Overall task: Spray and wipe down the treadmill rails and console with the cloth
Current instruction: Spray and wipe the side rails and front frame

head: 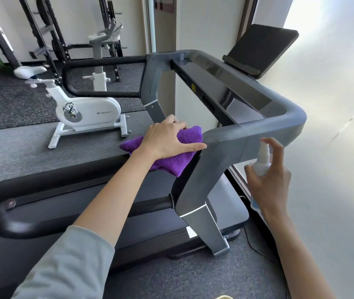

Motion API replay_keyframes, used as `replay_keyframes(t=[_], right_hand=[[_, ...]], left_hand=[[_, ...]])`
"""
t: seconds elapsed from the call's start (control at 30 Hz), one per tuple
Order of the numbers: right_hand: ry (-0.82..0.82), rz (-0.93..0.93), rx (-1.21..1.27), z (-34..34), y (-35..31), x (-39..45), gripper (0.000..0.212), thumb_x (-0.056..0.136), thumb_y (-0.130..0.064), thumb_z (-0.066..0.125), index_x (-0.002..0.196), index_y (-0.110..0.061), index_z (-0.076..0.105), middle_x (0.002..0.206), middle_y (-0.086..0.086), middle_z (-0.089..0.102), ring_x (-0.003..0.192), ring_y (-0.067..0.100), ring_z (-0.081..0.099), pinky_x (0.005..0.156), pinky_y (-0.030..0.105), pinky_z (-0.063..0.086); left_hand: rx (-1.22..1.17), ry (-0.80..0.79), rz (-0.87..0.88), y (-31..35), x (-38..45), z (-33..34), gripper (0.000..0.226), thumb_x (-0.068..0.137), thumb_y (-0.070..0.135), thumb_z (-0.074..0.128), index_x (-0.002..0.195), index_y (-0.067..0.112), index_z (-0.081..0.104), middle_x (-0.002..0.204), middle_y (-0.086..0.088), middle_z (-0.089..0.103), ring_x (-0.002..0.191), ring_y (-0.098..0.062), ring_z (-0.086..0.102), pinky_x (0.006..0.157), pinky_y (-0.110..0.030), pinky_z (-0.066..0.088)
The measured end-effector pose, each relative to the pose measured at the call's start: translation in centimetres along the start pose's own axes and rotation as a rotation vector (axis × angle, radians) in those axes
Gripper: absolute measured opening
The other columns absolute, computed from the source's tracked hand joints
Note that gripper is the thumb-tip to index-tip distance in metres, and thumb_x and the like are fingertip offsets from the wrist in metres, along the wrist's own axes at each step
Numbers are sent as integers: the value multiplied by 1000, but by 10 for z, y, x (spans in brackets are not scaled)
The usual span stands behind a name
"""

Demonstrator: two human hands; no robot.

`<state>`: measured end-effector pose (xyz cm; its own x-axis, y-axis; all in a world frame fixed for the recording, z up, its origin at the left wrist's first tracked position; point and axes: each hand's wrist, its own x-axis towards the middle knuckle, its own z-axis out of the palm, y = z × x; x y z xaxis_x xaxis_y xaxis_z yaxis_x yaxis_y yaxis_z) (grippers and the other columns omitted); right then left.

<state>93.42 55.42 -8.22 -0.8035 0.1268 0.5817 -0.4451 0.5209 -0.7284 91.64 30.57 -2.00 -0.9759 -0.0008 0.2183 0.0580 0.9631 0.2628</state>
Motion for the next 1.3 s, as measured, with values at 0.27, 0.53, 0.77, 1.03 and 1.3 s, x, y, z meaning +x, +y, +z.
replay_keyframes(t=[0.27,0.53,0.77,1.03,1.3], right_hand=[[-66,34,34,-11,1,4,56,78,-23,55,125,-48,39,85,-8,57,47,21,57,47,34,49],[-97,38,74,-6,9,-4,55,79,-21,57,126,-46,39,84,2,56,50,31,56,48,42,49],[-107,39,100,-6,9,-3,61,79,-15,58,128,-45,38,83,5,58,55,34,60,55,45,53],[-118,49,144,-1,13,-5,58,80,-16,58,128,-44,40,79,0,55,55,34,60,54,49,53],[-84,97,189,-6,16,-4,64,85,-1,63,127,-43,39,80,12,59,55,38,59,54,51,53]], left_hand=[[208,55,39,1,-20,2,91,63,91,40,137,39,46,103,3,60,100,-29,61,88,-43,46],[108,164,92,52,19,22,70,83,77,38,142,40,43,119,6,62,102,-28,63,79,-38,45],[125,131,114,110,67,43,74,79,81,42,139,37,47,116,-3,62,103,-31,61,80,-38,42],[63,196,6,40,9,28,83,64,91,38,131,44,50,112,4,62,100,-28,62,76,-37,41],[238,367,-69,99,18,57,65,85,75,40,136,36,52,114,-3,59,98,-28,54,81,-39,38]])
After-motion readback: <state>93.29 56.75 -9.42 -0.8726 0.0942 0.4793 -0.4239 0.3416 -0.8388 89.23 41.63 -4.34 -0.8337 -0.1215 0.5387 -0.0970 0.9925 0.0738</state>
